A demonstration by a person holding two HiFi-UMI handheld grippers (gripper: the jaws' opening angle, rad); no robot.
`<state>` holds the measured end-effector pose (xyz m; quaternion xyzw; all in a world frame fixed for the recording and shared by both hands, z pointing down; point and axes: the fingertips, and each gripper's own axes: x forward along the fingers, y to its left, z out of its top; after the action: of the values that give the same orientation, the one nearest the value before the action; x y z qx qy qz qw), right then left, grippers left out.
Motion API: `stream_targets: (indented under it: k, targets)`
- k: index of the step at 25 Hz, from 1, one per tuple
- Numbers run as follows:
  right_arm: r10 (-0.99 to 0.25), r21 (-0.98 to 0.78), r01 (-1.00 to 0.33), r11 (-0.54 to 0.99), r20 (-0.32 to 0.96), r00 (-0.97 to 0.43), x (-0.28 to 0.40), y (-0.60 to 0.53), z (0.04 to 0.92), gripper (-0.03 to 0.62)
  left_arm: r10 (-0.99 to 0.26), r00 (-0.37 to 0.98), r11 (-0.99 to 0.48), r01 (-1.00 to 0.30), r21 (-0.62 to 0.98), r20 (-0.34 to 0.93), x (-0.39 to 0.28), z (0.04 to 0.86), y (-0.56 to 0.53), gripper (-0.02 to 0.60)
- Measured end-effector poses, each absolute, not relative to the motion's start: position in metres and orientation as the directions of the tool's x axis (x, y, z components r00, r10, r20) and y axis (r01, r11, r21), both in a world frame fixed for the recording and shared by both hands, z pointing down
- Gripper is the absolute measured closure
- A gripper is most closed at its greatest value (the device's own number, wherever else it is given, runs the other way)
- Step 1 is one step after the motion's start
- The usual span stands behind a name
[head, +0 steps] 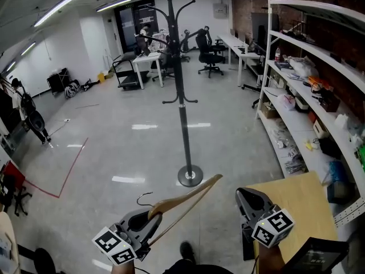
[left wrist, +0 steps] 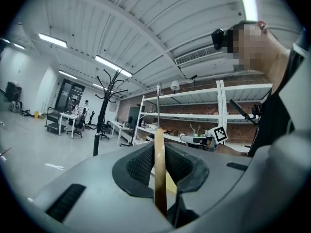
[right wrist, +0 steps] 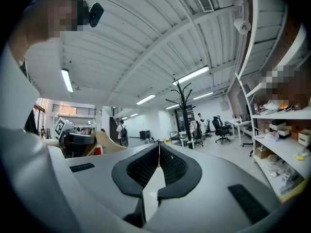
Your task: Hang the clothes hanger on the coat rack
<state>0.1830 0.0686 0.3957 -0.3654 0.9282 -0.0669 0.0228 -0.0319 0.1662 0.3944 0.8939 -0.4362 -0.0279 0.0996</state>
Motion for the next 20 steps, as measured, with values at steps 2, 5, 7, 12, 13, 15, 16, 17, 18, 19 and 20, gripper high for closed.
stream_targets:
  k: [2, 5, 7, 12, 13, 15, 16, 17, 18, 19, 20]
  targets:
    - [-0.681, -0.136, -0.675, 0.725, 0.001, -0.732, 0.170, 0.045, 0.393, 0.586, -0.782, 0.623, -0.606, -0.769, 0.204, 0.026, -0.046, 0.393, 0.141, 0.529]
    - [-0.688, -0.119, -0.682, 0.721, -0.010, -0.725, 0.146, 0.002, 0.388, 0.586, -0.768, 0.641, -0.627, -0.755, 0.192, 0.014, -0.069, 0.391, 0.099, 0.529]
    - [-0.694, -0.133, -0.687, 0.715, -0.009, -0.720, 0.130, -0.031, 0.389, 0.586, -0.766, 0.642, -0.628, -0.754, 0.194, 0.017, -0.087, 0.390, 0.065, 0.529]
    - [-0.711, -0.135, -0.703, 0.698, -0.016, -0.703, 0.103, -0.089, 0.385, 0.586, -0.758, 0.652, -0.638, -0.745, 0.195, 0.016, -0.120, 0.385, 0.002, 0.529]
    - [-0.708, -0.133, -0.700, 0.702, -0.014, -0.706, 0.098, -0.098, 0.385, 0.586, -0.758, 0.652, -0.637, -0.745, 0.198, 0.015, -0.124, 0.384, -0.010, 0.529]
    - [-0.698, -0.136, -0.690, 0.711, -0.011, -0.716, 0.089, -0.124, 0.385, 0.586, -0.758, 0.652, -0.637, -0.745, 0.197, 0.015, -0.130, 0.383, -0.039, 0.529]
    - [-0.693, -0.144, -0.684, 0.715, -0.017, -0.721, 0.086, -0.142, 0.385, 0.586, -0.757, 0.653, -0.640, -0.746, 0.185, 0.014, -0.131, 0.382, -0.055, 0.529]
    - [-0.689, -0.150, -0.679, 0.719, -0.023, -0.725, 0.085, -0.163, 0.387, 0.586, -0.755, 0.655, -0.644, -0.746, 0.167, 0.012, -0.131, 0.381, -0.073, 0.529]
    - [-0.684, -0.154, -0.674, 0.723, -0.025, -0.729, 0.085, -0.185, 0.389, 0.586, -0.754, 0.656, -0.647, -0.747, 0.154, 0.012, -0.129, 0.380, -0.091, 0.529]
    - [-0.678, -0.156, -0.667, 0.728, -0.023, -0.735, 0.085, -0.205, 0.392, 0.586, -0.756, 0.655, -0.646, -0.749, 0.152, 0.013, -0.127, 0.381, -0.108, 0.529]
    - [-0.667, -0.154, -0.657, 0.738, -0.021, -0.744, 0.085, -0.223, 0.393, 0.586, -0.761, 0.649, -0.639, -0.752, 0.158, 0.012, -0.125, 0.380, -0.123, 0.529]
